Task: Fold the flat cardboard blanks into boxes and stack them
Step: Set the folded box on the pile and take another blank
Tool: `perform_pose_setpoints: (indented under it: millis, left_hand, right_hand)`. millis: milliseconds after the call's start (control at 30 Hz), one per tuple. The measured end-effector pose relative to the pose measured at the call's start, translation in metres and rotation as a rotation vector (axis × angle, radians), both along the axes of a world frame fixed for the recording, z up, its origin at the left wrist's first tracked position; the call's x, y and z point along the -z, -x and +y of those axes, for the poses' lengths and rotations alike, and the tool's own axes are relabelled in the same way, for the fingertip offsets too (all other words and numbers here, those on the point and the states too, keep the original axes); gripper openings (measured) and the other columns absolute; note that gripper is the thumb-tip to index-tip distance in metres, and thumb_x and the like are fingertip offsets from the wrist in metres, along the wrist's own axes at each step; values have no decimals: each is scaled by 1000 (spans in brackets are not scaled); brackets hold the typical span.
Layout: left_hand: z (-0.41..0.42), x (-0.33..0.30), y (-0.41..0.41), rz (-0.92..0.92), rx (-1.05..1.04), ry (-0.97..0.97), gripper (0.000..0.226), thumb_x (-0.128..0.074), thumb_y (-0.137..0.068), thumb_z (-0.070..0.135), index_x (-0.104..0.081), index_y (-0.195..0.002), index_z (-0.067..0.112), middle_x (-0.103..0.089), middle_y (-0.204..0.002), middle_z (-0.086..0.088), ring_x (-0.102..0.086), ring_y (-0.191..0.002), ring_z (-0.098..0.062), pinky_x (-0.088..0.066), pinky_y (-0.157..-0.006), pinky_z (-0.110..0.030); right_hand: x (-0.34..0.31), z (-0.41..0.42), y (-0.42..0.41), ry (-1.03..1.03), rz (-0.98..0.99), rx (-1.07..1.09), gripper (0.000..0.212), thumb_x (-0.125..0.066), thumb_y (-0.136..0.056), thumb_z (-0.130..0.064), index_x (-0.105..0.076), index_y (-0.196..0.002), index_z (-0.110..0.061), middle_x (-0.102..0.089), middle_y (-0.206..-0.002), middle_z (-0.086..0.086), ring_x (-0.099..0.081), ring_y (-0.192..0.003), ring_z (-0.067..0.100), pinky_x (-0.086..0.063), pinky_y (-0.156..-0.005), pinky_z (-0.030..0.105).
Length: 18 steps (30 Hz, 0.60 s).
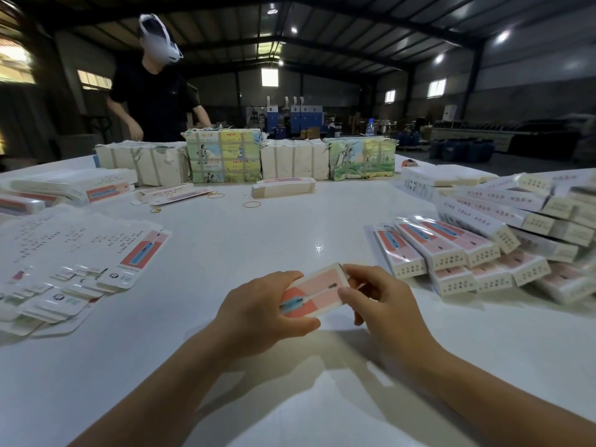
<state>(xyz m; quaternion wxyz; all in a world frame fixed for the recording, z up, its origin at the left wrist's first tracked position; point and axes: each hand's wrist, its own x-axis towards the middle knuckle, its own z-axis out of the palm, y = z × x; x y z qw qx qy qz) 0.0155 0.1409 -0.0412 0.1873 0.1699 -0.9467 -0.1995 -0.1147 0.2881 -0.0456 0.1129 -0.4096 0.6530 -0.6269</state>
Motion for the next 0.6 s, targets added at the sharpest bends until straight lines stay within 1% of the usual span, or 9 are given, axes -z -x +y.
perform_pose_setpoints:
  millis: [133, 267, 333, 367, 400, 433, 500, 567, 600]
  left_hand:
    - [6, 1, 4, 18, -32, 26, 66, -56, -67, 67, -47, -123, 33, -57, -115, 12, -61, -82, -14, -57, -74, -25]
    - [10, 1, 9, 17, -73, 54, 65, -52, -66, 69, -48, -120, 33, -57, -109, 12, -60, -82, -14, -56, -73, -28]
    - [11, -1, 10, 18, -75, 50, 60, -54, -71, 68, -49, -118, 32, -58, -109, 12, -61, -83, -13, -56, -74, -30]
    - [11, -3, 10, 26, -79, 40, 59, -53, -72, 69, -49, -118, 32, -58, -108, 12, -61, -83, -13, -56, -74, -30]
    - [11, -4, 10, 39, -87, 31, 60, -51, -70, 70, -49, -117, 33, -57, -107, 13, -61, -83, -12, -57, -74, -30]
    - [12, -6, 9, 51, -95, 25, 62, -48, -68, 71, -49, -117, 33, -57, -106, 15, -61, -82, -11, -57, -73, -30]
    - [14, -7, 10, 61, -98, 22, 62, -50, -70, 73, -48, -118, 34, -55, -105, 17, -61, -80, -10, -57, -72, -28]
    - [17, -6, 11, 47, -79, 9, 63, -53, -74, 72, -48, -122, 31, -57, -109, 15, -62, -83, -12, -56, -74, -26]
    - [18, -5, 12, 38, -69, -7, 64, -52, -74, 71, -47, -123, 30, -57, -112, 15, -62, -85, -13, -56, -75, -25]
  right_hand:
    - [-2, 0, -1, -17, 107, -20, 27, -56, -93, -10, -67, -95, -35, -59, -87, -4, -54, -62, -2, -45, -58, 14]
    - [-5, -2, 0, -35, 139, -20, 32, -52, -95, -11, -63, -91, -41, -58, -90, -6, -55, -72, -1, -43, -64, 11]
    - [-9, -1, 0, -50, 190, 57, 25, -58, -93, -17, -60, -106, -38, -52, -100, -9, -53, -80, 3, -42, -68, 6]
    - [-10, -1, 3, -66, 226, 143, 36, -63, -90, -22, -54, -122, -35, -46, -108, -9, -50, -85, 2, -41, -69, 5]
    - [-11, 0, 6, -80, 223, 217, 58, -68, -85, -27, -41, -136, -34, -40, -117, -8, -47, -91, 3, -41, -73, 6]
    - [-12, -1, 10, -89, 117, 247, 80, -74, -79, -31, -28, -144, -34, -35, -125, -8, -47, -99, 8, -42, -81, 11]
    - [-16, -2, 12, -17, -380, 74, 98, -78, -66, -30, -23, -147, -30, -45, -129, -2, -53, -105, 22, -47, -89, 37]
    - [-17, -4, 11, 116, -781, -250, 78, -72, -63, -21, -46, -135, -9, -63, -111, 11, -63, -97, 28, -53, -82, 41]
    - [-16, -5, 12, 137, -808, -321, 61, -70, -64, -15, -55, -122, -3, -67, -103, 15, -67, -94, 29, -58, -75, 38]
